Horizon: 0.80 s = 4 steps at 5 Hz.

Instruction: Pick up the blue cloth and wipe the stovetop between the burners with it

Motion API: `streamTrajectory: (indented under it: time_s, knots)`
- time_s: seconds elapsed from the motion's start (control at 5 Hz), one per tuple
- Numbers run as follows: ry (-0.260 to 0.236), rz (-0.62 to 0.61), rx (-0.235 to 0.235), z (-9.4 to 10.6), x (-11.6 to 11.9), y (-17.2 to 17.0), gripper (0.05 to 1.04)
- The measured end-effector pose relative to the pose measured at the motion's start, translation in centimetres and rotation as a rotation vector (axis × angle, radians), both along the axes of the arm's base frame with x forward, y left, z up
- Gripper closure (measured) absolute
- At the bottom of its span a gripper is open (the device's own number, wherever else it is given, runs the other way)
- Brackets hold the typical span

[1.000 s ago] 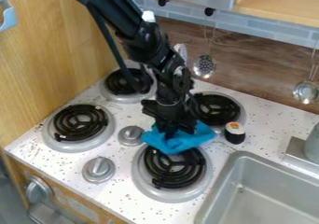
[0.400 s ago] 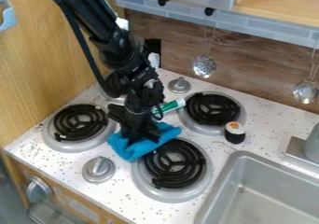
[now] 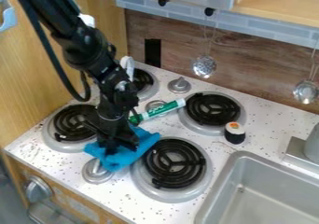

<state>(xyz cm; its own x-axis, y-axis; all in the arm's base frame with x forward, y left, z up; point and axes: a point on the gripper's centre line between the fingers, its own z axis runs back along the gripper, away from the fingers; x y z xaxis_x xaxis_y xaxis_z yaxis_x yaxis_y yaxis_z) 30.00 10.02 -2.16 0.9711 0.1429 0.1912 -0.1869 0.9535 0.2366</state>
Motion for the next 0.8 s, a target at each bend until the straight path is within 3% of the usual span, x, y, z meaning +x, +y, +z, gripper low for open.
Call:
streamTrajectory:
  time_s: [0.4, 0.8]
  knots:
    - [0.022, -0.038, -0.063, -0.1, -3.0, -1.8, 1.004]
    - [0.049, -0.080, -0.125, -0.7, -4.0, -3.9, 1.004]
